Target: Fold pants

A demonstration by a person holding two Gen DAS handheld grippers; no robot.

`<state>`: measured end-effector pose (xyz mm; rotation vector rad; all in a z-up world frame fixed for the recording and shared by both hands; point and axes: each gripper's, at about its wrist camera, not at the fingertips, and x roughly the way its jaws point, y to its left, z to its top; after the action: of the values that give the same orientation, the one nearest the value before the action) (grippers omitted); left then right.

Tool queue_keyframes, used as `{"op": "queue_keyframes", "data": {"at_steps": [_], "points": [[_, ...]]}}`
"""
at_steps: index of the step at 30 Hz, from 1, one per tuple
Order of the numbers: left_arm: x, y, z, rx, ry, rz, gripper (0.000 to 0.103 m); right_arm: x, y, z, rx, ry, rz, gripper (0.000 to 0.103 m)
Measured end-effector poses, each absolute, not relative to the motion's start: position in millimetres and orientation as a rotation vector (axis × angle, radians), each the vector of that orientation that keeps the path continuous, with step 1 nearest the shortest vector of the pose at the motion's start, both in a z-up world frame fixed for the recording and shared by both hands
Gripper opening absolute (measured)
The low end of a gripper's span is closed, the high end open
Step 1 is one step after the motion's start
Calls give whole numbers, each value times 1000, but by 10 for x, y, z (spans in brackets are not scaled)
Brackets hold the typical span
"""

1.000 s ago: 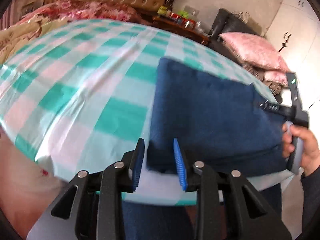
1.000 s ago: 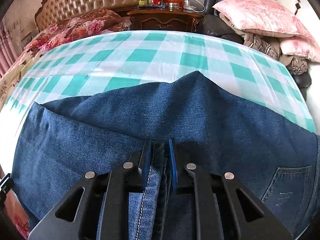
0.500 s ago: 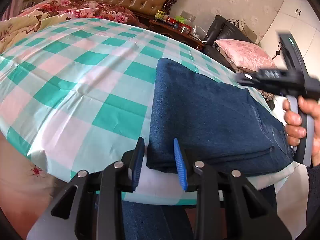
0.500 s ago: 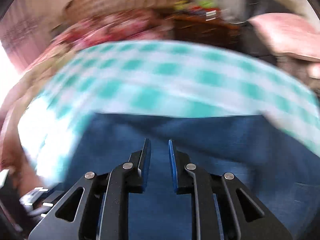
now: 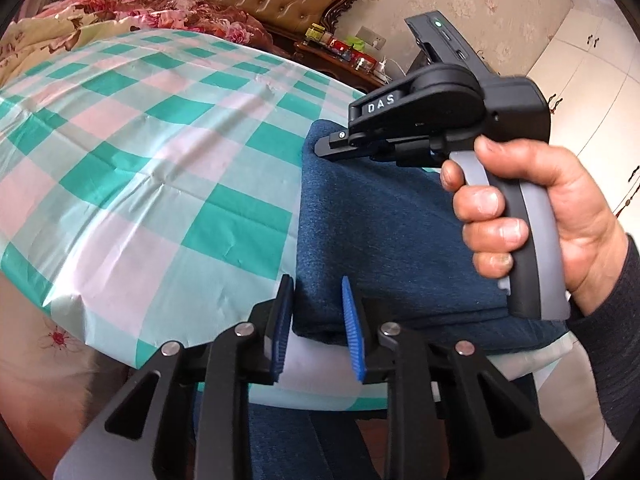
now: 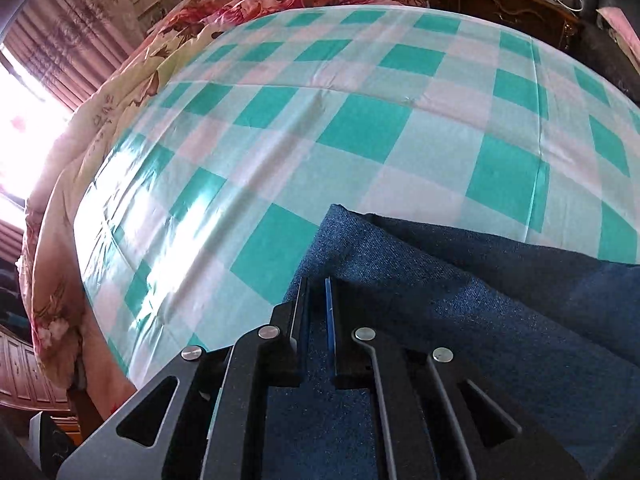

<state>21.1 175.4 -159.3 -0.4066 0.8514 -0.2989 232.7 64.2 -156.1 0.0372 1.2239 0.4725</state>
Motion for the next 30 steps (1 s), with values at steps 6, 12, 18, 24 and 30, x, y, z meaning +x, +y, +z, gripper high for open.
{"op": "queue_keyframes", "data": {"at_steps": [6, 12, 18, 24, 30], "points": [[183, 1738, -1511, -402, 834, -301, 14, 2270, 756, -1331, 30, 1239, 455, 51], [136, 1563, -1288, -280, 790, -264, 13, 2170, 1057, -1266, -137, 1260, 412, 63], [60, 1393, -1079, -171, 745, -241, 13, 2145, 1122, -1519, -318, 1257, 303, 38], [79, 1613, -1188, -455, 779, -224, 56, 2105, 922, -1367, -233, 1174, 319, 11], [175, 1529, -1351, -564, 840, -243, 59, 2082, 786, -1193, -136, 1152, 341, 10]]}}
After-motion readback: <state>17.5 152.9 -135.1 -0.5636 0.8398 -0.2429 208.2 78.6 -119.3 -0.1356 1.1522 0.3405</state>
